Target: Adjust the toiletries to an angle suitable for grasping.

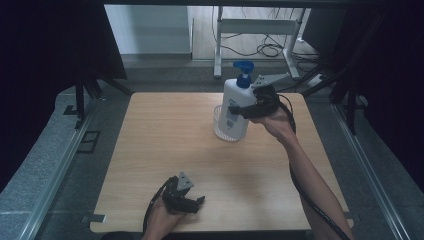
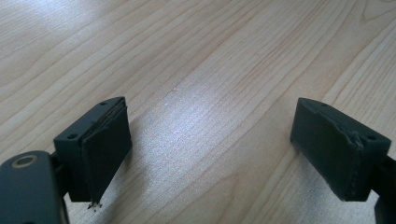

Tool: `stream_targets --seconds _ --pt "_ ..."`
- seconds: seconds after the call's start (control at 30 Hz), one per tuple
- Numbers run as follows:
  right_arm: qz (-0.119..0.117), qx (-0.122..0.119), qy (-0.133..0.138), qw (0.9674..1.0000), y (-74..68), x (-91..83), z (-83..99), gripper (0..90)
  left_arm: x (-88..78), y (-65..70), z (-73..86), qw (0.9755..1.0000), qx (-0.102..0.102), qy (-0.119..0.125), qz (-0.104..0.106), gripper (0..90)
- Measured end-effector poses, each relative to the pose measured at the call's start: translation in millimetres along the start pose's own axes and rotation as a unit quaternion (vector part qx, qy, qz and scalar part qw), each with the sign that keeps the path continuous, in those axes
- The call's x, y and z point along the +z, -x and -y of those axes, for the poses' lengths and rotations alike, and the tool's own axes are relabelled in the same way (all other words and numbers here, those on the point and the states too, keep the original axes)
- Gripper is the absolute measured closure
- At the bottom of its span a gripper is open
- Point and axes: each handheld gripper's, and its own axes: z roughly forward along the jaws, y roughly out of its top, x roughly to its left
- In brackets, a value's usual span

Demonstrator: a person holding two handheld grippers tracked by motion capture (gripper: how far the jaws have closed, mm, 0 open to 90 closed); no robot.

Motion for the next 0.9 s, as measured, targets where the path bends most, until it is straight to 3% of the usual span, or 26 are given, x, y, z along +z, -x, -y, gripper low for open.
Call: stream_targets --seconds 0.57,0.9 --pt "0.013 -0.015 -0.008 0.9998 22.3 13.1 -13.7 37.2 0.2 0.1 -0.1 1.0 0.0 0.0 0.0 11.6" --pt "0.017 -0.023 -0.023 0.9993 37.7 30.5 -15.2 37.2 0.2 0.0 -0.2 1.0 0.0 0.0 0.0 11.6"
